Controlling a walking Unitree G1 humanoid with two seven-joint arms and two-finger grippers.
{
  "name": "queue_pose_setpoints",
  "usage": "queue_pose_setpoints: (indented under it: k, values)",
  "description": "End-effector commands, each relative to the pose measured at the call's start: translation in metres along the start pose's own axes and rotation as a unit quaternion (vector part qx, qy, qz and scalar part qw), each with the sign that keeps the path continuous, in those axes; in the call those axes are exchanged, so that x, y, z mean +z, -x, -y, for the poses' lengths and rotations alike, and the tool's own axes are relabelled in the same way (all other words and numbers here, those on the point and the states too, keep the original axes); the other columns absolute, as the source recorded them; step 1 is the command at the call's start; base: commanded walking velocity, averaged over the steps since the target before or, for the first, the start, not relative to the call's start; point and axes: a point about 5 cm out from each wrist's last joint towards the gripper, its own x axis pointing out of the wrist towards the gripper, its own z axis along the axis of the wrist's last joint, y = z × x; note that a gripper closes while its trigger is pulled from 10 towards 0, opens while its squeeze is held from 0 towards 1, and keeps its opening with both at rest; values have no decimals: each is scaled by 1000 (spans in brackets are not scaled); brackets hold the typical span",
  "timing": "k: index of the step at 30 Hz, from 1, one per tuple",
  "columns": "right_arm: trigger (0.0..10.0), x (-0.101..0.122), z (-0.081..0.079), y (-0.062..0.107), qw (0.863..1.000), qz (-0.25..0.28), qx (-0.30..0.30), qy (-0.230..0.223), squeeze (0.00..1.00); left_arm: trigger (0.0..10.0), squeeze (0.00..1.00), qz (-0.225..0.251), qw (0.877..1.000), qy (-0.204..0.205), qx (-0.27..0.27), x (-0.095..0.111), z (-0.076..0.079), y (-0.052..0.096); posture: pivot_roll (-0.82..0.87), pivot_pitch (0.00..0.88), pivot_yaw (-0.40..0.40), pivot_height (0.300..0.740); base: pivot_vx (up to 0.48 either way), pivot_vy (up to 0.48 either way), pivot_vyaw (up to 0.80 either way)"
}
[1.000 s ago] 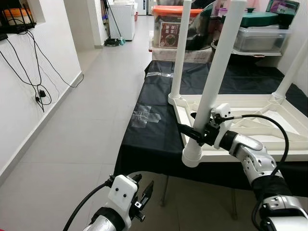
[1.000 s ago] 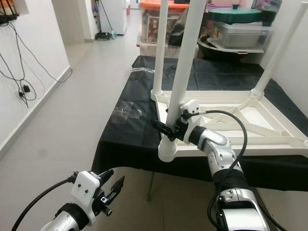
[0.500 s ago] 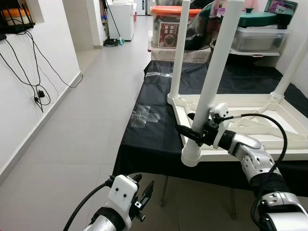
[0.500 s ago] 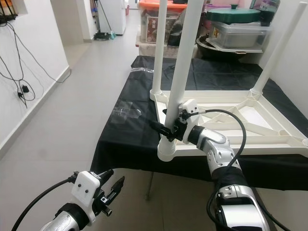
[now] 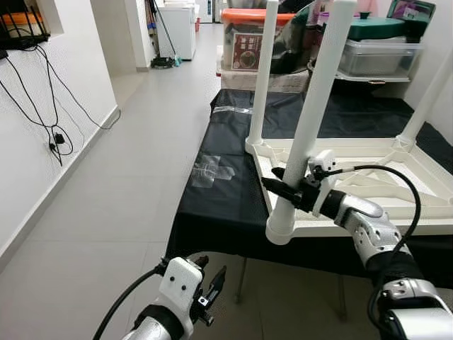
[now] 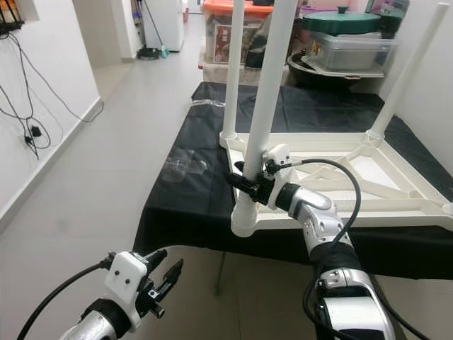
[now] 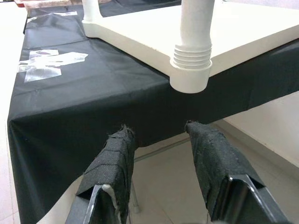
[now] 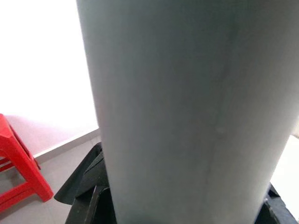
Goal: Building children table
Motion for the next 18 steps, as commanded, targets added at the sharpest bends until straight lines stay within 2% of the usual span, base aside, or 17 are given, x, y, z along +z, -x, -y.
queue_pose_setpoints:
  k: [1, 8, 9, 11, 12, 13, 15, 17, 18]
  values:
    - [0, -2, -6, -3, 1000, 7, 5, 5, 0, 10000, 0, -10, 1000, -5, 0, -2, -1, 0, 102, 18, -47, 740, 0, 0, 0]
    - [0, -7, -11, -5, 999, 15, -26, 9, 0, 10000, 0, -9, 1000, -4, 1, -2, -1, 0, 102, 18, -47, 740, 0, 0, 0]
    - [0, -8, -13, -7, 998, 24, -54, 7, 0, 10000, 0, -9, 1000, -3, 2, -2, -2, 0, 99, 18, -47, 740, 0, 0, 0]
    - [0, -12, -17, -10, 981, 43, -190, 12, 0, 10000, 0, -9, 1000, -1, 4, -2, -3, -1, 92, 17, -44, 740, 0, 0, 0]
    - [0, -13, -17, -10, 973, 44, -228, 10, 0, 10000, 0, -9, 1000, -1, 4, -2, -3, -1, 92, 17, -44, 740, 0, 0, 0]
    - [0, -13, -17, -10, 973, 44, -228, 10, 0, 10000, 0, -9, 1000, -1, 4, -2, -3, -1, 92, 17, -44, 740, 0, 0, 0]
    - [0, -17, -18, -8, 942, 31, -334, 22, 0, 10000, 0, -9, 1000, 0, 4, -3, -3, -2, 91, 10, -46, 740, 0, 0, 0]
    - [0, -17, -18, -8, 942, 31, -334, 22, 0, 10000, 0, -9, 1000, 0, 4, -3, -3, -2, 91, 10, -46, 740, 0, 0, 0]
    - [0, -18, -19, -6, 931, 25, -364, 28, 0, 10000, 0, -10, 1000, 0, 4, -3, -3, -2, 91, 10, -46, 740, 0, 0, 0]
